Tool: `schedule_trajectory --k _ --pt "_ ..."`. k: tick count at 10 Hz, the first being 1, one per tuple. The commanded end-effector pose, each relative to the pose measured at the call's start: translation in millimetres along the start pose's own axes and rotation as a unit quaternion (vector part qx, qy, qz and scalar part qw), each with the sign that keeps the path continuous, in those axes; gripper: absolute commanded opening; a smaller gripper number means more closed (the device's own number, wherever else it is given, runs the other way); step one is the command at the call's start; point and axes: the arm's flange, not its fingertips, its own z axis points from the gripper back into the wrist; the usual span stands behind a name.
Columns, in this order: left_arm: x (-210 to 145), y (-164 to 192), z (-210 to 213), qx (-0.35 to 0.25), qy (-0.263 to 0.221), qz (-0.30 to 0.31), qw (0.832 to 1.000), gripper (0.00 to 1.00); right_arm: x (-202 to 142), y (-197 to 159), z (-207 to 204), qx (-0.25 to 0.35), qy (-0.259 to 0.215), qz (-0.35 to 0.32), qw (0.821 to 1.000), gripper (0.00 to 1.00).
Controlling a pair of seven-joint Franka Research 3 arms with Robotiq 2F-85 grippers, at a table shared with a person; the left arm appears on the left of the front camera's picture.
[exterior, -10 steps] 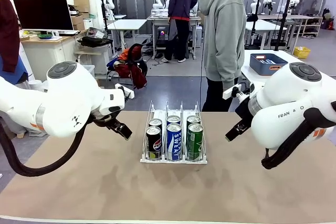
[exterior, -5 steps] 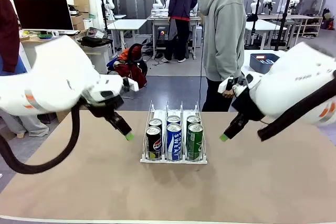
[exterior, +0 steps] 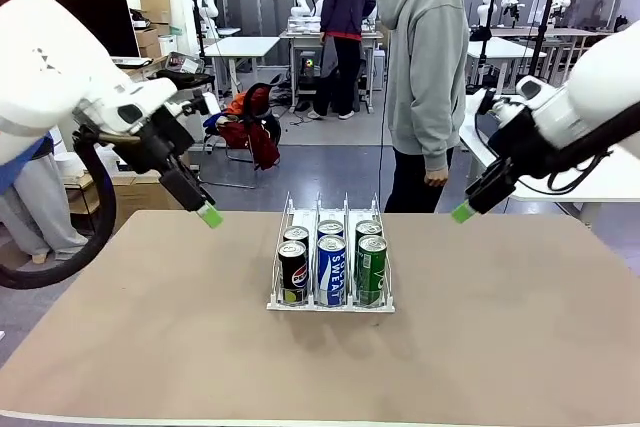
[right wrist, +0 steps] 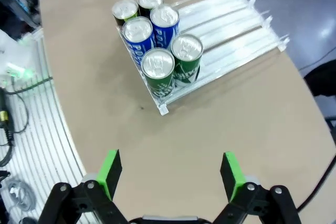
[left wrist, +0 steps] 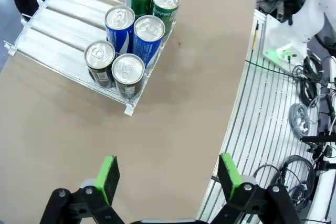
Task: Fill the beverage cans into the dispenser.
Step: Pick up the Sprite handed by the human.
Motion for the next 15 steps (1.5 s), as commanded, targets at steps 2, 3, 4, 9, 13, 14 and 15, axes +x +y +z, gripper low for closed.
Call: schedule_trajectory --k 2,3,4,9,13,14,15 --pt "-5 14 -1 -0.002 -0.034 0.020 0.999 1.00 -11 -25 12 0.007 -0.039 -0.019 0.999 1.00" --pt "-2 7 6 -0.003 -0.009 0.006 1.000 1.00 -4 -10 10 0.008 -0.016 -0.005 1.000 1.00" --pt "-2 7 6 -0.003 -0.009 0.006 1.000 1.00 -4 -10 10 0.008 -0.016 -0.005 1.000 1.00" --pt "13 -3 32 -0.118 0.021 -0.004 0.993 1.00 10 -10 29 0.024 -0.048 -0.005 0.999 1.00" --pt "46 -14 86 -0.159 -0.041 -0.031 0.986 1.00 46 -26 109 0.033 -0.086 -0.021 0.995 1.00" --pt "51 -17 97 -0.123 -0.078 -0.032 0.989 1.00 52 -23 126 0.006 -0.093 -0.022 0.995 1.00" --pt "51 -22 113 -0.106 -0.104 -0.040 0.988 1.00 60 -17 143 -0.009 -0.095 -0.020 0.995 1.00"
